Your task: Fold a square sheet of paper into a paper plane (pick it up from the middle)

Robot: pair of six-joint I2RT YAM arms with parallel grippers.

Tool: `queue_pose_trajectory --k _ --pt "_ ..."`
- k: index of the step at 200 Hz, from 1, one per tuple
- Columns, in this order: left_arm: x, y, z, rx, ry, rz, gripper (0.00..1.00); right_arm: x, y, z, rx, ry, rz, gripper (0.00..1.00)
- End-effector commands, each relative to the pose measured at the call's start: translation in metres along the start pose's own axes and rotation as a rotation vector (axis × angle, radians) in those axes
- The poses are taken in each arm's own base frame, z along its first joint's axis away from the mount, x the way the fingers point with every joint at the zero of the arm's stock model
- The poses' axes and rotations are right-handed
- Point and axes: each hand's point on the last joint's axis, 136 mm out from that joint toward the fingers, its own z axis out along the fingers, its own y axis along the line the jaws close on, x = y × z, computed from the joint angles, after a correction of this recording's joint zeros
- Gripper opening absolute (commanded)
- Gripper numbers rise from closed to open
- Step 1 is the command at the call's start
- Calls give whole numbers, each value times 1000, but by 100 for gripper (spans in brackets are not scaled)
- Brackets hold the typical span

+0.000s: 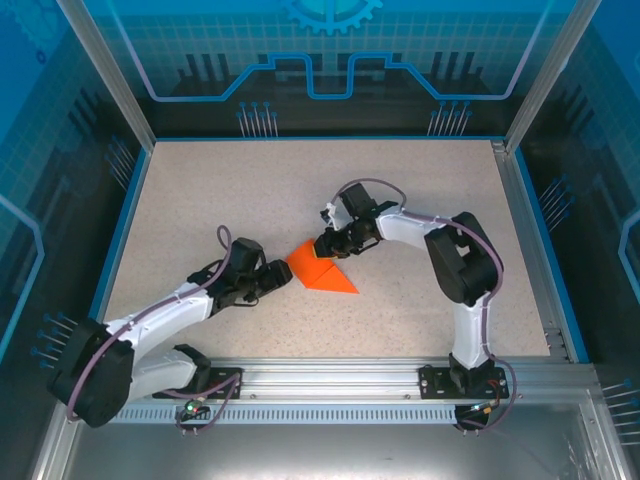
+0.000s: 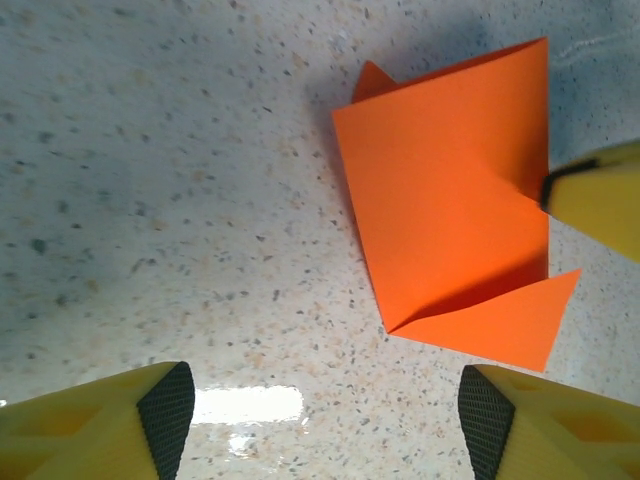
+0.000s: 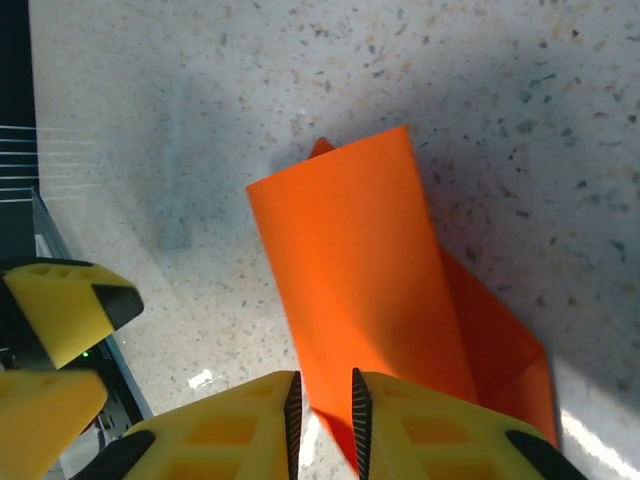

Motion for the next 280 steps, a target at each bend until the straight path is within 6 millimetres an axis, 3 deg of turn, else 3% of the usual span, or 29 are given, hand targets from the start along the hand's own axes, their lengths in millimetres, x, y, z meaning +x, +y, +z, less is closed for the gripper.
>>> queue_pose_trajectory --k 1,32,64,93,116,136,166,194,224,250,265,280 --pt "-2 -18 1 71 30 -39 75 -5 -3 5 -24 7 2 23" --pt "-3 -25 7 82 49 -46 77 -1 -43 13 84 -35 148 23" --pt "-6 -37 14 107 81 -57 77 19 -78 18 170 -107 401 21" --pt "-8 -42 20 124 96 -77 77 38 -88 18 193 -198 592 21" --pt "-10 -40 23 131 107 -105 77 44 -80 20 183 -249 651 21" --pt "-12 -38 23 149 112 -126 77 29 -57 9 144 -318 574 23" --pt "-18 -33 18 169 97 -151 77 13 -28 -34 213 -370 382 27" --pt "-21 -29 14 182 76 -165 77 13 -8 -74 266 -426 232 29" --pt "-23 -35 14 212 79 -172 77 15 23 -101 226 -508 16 28" --pt "-25 -38 13 230 70 -174 77 42 20 -94 238 -402 -91 25" --pt "-26 -39 13 232 69 -171 77 61 14 -80 210 -267 -67 22" --pt "-26 -41 14 239 71 -167 77 68 18 -67 144 -234 -69 20"
